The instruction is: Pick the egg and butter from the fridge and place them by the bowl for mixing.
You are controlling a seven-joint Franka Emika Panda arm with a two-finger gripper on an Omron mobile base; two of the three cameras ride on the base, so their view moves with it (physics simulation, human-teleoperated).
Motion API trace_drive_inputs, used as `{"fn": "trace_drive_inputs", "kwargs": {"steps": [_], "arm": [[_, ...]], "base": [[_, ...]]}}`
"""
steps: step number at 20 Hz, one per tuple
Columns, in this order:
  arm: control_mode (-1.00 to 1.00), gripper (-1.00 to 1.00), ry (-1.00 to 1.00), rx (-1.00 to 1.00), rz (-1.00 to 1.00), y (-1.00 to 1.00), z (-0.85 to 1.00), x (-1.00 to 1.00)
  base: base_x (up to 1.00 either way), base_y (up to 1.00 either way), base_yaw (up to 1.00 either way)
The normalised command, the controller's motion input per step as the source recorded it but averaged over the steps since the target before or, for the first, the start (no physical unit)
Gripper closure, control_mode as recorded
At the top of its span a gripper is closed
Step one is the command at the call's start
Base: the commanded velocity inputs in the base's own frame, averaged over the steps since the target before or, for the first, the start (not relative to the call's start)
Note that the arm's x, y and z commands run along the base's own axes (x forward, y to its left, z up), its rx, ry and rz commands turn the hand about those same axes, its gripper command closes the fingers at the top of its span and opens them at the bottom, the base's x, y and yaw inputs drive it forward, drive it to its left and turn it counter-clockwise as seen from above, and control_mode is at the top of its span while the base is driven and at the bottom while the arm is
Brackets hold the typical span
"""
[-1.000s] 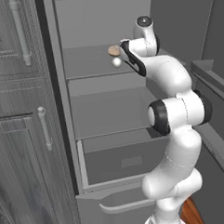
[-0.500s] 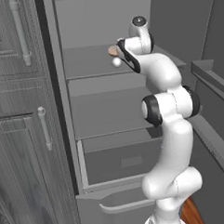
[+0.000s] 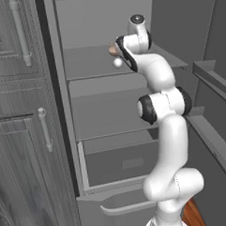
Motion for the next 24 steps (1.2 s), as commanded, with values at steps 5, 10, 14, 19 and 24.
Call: {"fn": "trace_drive_inputs", "kwargs": {"steps": [5, 10, 14, 19, 24], "arm": [[-1.00, -1.00, 0.03, 0.01, 0.00, -0.02, -0.25, 0.02], [-1.00, -1.00, 0.01, 0.02, 0.00, 0.00, -0.55, -0.40], [-1.00, -1.00, 0.00, 0.02, 0.00, 0.00, -0.55, -0.33], [-1.00, -1.00, 0.00, 0.01, 0.00, 0.00, -0.03, -0.02], [-1.00, -1.00, 0.00, 0.00, 0.00, 0.07, -0.22, -0.29]], "base": [[0.00, 0.00, 0.00], [0.00, 0.00, 0.00], [0.00, 0.00, 0.00], [0.00, 0.00, 0.00], [0.00, 0.00, 0.00]]}}
